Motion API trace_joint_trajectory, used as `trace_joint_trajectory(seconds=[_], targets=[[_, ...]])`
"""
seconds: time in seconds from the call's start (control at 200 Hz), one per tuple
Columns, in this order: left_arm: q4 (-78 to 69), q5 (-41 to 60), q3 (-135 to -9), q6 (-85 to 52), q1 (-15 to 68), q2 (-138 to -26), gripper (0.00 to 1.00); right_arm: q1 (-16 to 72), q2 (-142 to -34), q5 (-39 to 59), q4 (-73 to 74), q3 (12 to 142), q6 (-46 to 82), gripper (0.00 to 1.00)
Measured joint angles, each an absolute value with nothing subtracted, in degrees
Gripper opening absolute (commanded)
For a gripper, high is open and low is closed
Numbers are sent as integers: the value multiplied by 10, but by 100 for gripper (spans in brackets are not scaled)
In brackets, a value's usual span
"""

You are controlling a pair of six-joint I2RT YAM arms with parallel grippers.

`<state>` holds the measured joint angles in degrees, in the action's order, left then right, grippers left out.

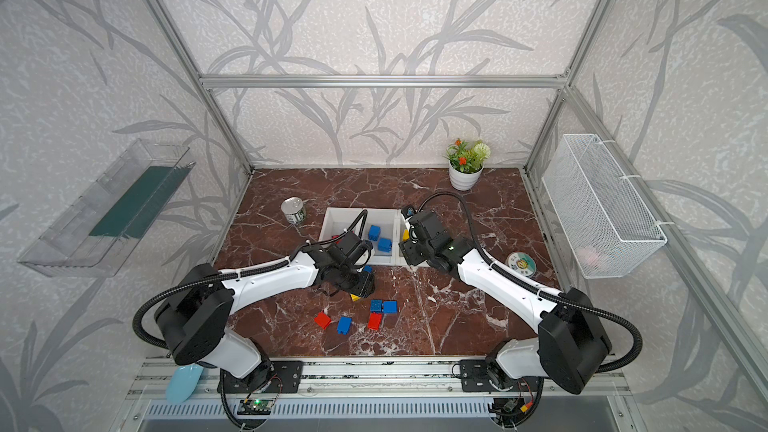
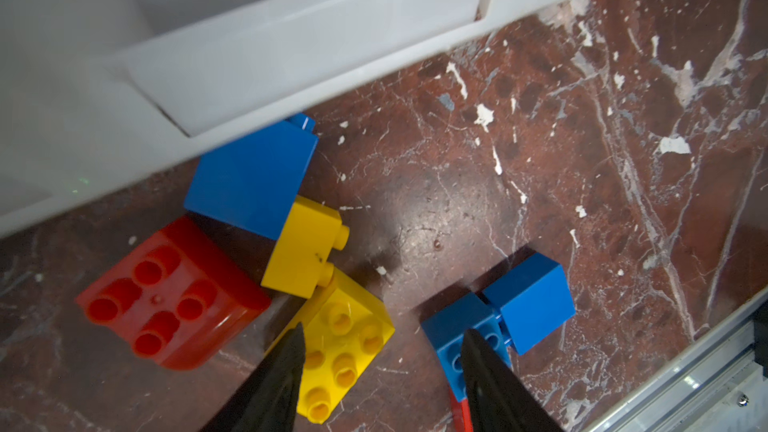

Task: Sort the legos into containers by color
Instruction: 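Close the left gripper on the yellow and blue bricks in the pile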

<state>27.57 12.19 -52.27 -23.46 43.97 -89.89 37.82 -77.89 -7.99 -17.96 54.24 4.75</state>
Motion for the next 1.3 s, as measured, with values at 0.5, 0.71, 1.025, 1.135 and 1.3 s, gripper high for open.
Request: trace_joint_trajectory(seconds=[0.5,0.71,1.025,1.135,1.3], targets=[[277,74,-512,-251,470,-897,54,378,-741,-74,-165,497,66,72],[293,47,-513,-238,480,-896,54,378,-739,-72,-160,496,71,72],[319,27,-513,-224,483,-894,57,378,-739,-63,-157,496,73,72],[328,25,-513,-220,483,-894,57,378,-739,-59,-157,496,74,72],[331,26,-513,-213,484,-902,53,378,-739,-55,-156,496,75,72]])
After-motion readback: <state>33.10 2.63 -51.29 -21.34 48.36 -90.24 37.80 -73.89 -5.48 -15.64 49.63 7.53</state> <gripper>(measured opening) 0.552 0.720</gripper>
